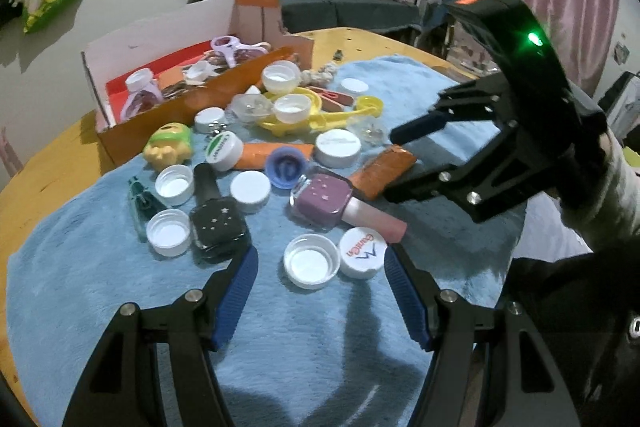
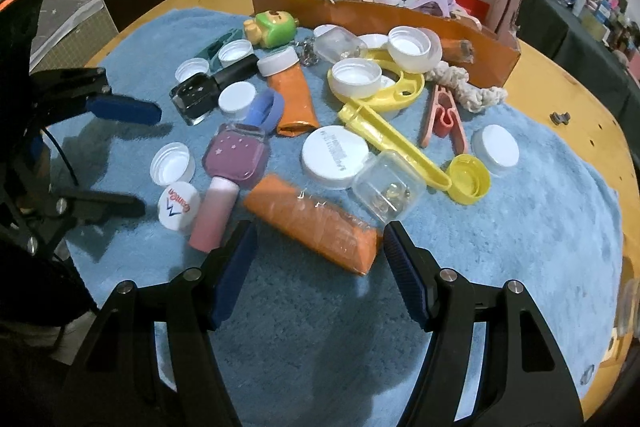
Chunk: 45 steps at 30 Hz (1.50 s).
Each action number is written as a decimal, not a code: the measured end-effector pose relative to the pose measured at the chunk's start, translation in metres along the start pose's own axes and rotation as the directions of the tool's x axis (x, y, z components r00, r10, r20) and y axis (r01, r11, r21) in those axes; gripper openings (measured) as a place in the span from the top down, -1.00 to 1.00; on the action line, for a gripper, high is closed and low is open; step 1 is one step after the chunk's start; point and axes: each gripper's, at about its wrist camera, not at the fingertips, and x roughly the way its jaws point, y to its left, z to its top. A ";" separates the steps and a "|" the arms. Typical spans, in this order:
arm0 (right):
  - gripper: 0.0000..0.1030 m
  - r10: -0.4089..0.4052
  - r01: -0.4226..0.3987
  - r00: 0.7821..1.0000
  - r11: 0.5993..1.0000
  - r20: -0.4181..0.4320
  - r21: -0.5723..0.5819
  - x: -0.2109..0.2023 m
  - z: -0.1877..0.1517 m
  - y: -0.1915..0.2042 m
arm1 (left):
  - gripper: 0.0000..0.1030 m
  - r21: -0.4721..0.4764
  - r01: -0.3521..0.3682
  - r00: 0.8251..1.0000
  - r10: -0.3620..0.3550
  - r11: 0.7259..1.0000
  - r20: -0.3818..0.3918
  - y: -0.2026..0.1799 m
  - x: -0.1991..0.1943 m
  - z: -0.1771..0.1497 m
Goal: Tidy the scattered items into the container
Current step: 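Withdraw both tools from the box back over the towel, then move left tool toward a white bottle cap while right tool approaches orange packet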
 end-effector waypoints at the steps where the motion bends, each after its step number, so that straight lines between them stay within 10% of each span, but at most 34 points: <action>1: -0.26 0.000 0.000 1.000 1.000 0.002 0.001 0.001 0.000 -0.001 | -0.33 0.005 0.004 1.000 -0.004 1.000 -0.003 0.000 0.001 0.000; 45: -0.20 0.001 0.002 0.999 0.995 0.036 -0.096 0.011 0.000 0.010 | -0.12 0.160 0.066 0.996 -0.054 0.985 -0.073 0.011 0.019 -0.004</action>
